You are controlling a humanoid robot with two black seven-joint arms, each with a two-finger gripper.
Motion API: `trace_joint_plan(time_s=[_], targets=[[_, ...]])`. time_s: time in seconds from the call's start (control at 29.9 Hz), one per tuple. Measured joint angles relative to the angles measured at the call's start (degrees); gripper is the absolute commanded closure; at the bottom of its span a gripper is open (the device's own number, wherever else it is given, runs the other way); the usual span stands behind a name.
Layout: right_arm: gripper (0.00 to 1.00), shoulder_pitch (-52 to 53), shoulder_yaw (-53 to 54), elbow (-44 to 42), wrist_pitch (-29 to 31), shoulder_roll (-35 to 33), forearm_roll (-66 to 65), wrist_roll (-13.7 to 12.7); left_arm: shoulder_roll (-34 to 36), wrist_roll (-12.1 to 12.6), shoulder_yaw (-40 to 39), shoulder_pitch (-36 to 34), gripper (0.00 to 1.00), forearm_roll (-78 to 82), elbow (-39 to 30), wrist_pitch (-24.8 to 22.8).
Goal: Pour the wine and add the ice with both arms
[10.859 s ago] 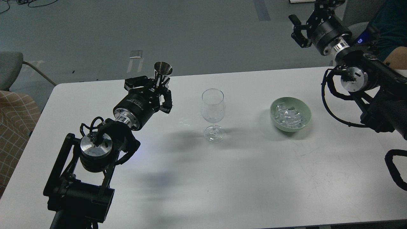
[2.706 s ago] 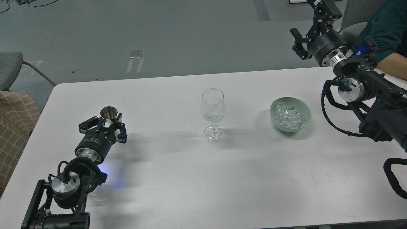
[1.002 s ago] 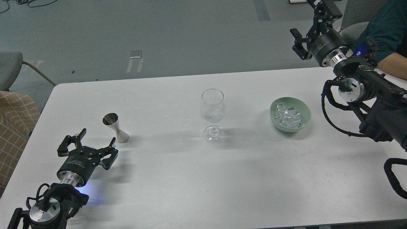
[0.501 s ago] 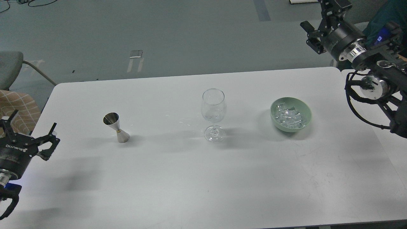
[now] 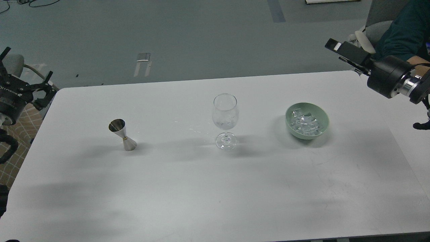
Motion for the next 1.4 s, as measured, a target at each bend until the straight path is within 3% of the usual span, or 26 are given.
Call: trace_joint_plan(time_s=[0.13, 0.3, 0.5, 0.87, 1.04, 1.4], targets=[[0.00, -3.51, -0.01, -0.28, -3.46, 0.00, -11.93, 0.70, 0.20, -3.43, 4.56, -4.01, 0.02, 4.55, 1.31, 0.01], [0.00, -8.22, -0.10, -4.47, -8.75, 2.88, -20.95, 1.95, -0.34, -4.90, 6.48, -6.18, 0.02, 10.77, 1.60, 0.01], [0.00, -9.31, -0.62, -11.79, -9.68, 9.35, -27.84, 5.10, -1.18, -5.07, 6.72, -6.51, 0.02, 11.51, 1.37, -0.01], [0.11, -5.72, -1.41, -20.43, -9.70, 16.15, -36.99, 5.21, -1.99, -5.08, 6.74, -5.88, 0.02, 11.52, 0.95, -0.30], [0.21, -4.04, -1.99, -22.06, -9.48, 16.60, -39.36, 5.20, -2.19, -5.08, 6.75, -5.87, 0.02, 11.52, 0.89, -0.42], [0.21, -1.01, -6.42, -24.83, -9.41, 19.19, -39.93, 5.42, -2.37, -5.08, 6.73, -5.78, 0.02, 11.52, 0.84, -0.59]])
